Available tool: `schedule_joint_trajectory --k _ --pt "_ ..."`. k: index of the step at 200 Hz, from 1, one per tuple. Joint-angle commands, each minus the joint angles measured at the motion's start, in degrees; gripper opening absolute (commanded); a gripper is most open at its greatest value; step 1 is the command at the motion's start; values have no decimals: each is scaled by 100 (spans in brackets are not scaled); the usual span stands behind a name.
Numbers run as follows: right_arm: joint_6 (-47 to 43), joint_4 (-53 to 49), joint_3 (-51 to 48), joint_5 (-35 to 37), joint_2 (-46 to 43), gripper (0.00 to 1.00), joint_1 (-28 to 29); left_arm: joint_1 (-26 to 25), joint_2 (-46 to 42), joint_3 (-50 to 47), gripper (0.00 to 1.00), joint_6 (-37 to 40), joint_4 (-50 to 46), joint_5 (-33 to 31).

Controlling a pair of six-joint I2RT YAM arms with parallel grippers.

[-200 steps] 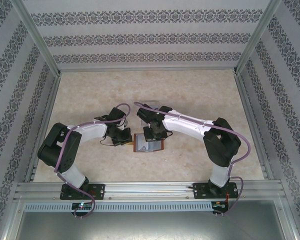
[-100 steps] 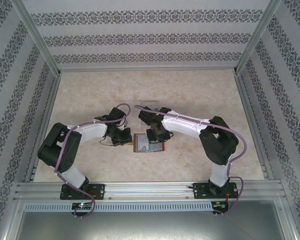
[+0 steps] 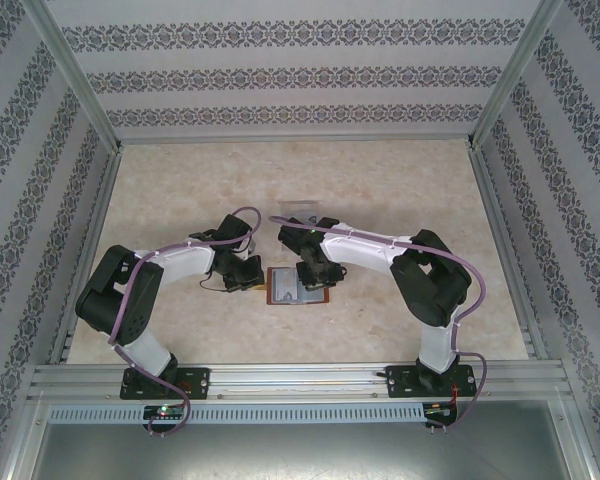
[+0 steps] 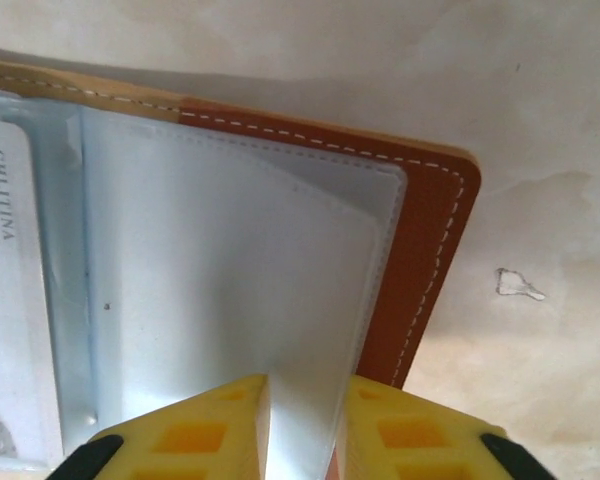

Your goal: Take the credit cards out of the card holder

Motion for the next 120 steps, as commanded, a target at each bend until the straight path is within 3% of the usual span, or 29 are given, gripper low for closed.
schedule_joint_trajectory --k 1,77,120 --pt "-75 -280 -43 275 72 28 -49 45 77 77 6 111 -447 -200" --pt "-181 -687 178 653 -183 34 -48 -6 -174 253 6 90 -566 -149" --pt "-162 -304 102 125 -489 34 -99 -70 -315 363 5 21 -579 -25"
